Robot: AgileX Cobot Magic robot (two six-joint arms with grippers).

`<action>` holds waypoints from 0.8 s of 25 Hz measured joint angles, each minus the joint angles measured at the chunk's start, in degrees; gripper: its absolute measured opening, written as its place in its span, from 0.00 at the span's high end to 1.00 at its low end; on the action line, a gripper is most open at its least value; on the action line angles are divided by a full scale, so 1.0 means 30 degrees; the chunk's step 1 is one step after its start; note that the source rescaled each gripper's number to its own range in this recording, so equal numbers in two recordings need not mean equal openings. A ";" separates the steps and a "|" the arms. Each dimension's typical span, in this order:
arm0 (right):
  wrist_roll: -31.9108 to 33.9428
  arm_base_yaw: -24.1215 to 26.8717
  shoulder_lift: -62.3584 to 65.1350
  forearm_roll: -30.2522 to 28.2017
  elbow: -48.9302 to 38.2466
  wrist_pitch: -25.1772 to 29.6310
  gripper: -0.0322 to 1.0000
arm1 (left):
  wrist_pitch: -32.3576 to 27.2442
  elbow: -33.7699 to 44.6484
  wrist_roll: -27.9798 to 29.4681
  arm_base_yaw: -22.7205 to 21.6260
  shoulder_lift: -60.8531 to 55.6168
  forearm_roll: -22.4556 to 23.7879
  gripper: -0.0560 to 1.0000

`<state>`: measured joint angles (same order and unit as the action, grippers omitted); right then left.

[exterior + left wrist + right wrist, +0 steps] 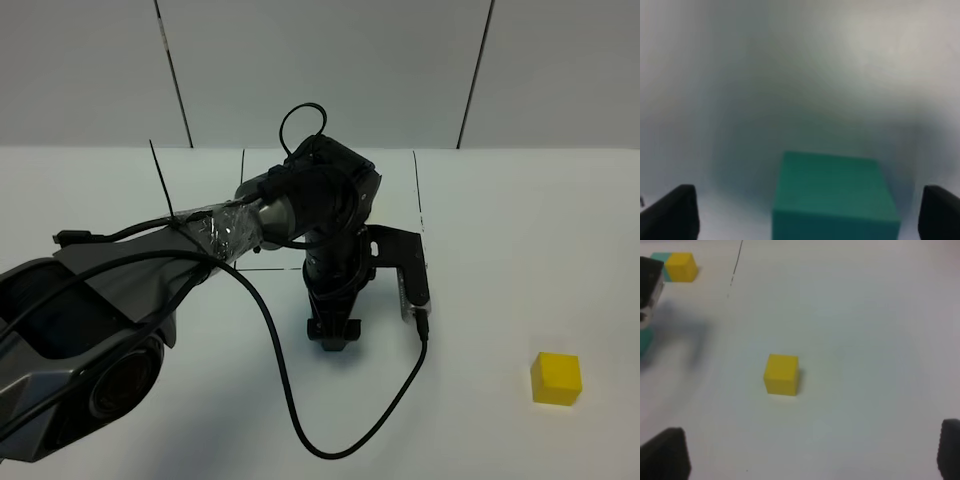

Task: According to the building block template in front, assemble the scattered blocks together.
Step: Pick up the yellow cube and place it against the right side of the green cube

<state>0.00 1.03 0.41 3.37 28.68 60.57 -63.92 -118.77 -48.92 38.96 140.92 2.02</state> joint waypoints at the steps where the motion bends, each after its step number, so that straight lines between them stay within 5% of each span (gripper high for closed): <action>1: 0.0000 0.0000 0.0000 0.0000 0.0000 0.0000 0.00 | -0.0293 -0.0261 0.0209 0.0051 -0.0035 0.0052 0.02; 11: 0.0000 0.0000 0.0000 0.0000 0.0000 0.0000 0.00 | -0.1464 -0.1552 0.3500 -0.0534 -0.3132 -0.0084 0.01; 16: 0.0000 0.0000 0.0000 0.0000 0.0000 0.0000 0.00 | -0.1464 -0.0977 0.8015 -0.4387 -0.4755 -0.0070 0.08; 20: 0.0000 0.0000 0.0000 0.0000 0.0000 0.0000 0.00 | -0.1464 0.1987 0.9294 -0.8365 -0.6822 -0.0074 0.11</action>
<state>0.00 1.03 0.41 3.37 28.68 60.57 -68.31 -112.81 -21.03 13.86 120.45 1.80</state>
